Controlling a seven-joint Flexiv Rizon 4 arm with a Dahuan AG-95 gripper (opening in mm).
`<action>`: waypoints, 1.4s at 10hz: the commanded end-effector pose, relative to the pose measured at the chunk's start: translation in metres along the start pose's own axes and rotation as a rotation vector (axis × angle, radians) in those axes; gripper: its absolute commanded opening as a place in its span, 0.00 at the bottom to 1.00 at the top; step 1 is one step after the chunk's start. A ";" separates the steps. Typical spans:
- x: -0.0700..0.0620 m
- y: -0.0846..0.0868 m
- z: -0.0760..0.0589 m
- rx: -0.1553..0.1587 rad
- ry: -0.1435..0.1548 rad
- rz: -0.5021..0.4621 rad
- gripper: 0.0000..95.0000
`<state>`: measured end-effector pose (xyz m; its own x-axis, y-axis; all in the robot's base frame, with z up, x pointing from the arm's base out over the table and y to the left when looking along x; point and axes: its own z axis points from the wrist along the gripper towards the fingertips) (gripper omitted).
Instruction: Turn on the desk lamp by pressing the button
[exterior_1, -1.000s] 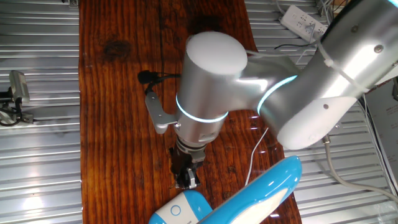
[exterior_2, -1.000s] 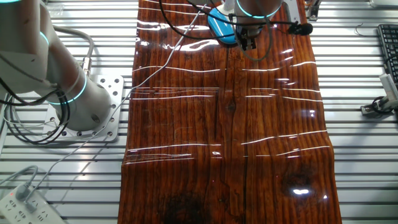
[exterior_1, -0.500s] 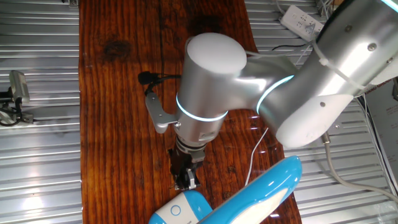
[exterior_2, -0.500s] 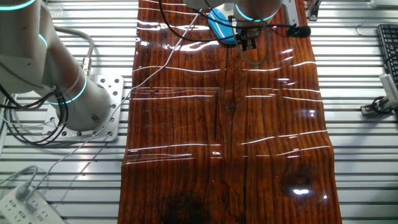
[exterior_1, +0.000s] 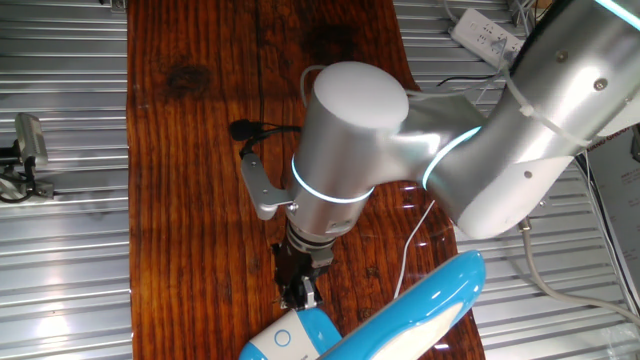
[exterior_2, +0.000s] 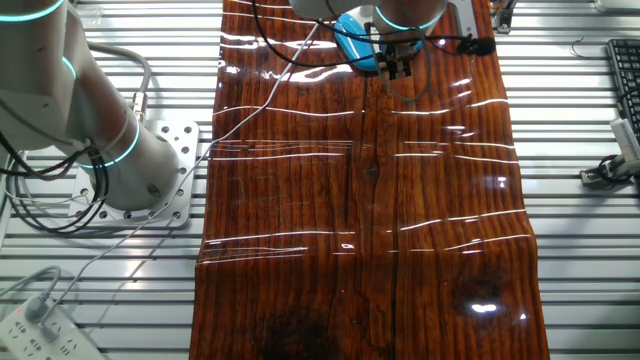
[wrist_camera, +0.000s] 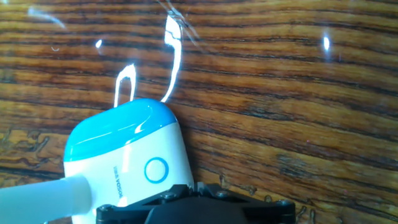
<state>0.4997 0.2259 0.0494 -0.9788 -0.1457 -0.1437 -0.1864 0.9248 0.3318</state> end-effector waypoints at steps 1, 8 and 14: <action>-0.001 0.000 0.000 0.002 -0.007 -0.005 0.00; -0.006 0.001 0.001 0.010 -0.010 -0.006 0.00; -0.010 0.008 0.005 0.026 -0.009 0.022 0.00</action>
<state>0.5092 0.2372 0.0486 -0.9819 -0.1218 -0.1448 -0.1618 0.9374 0.3083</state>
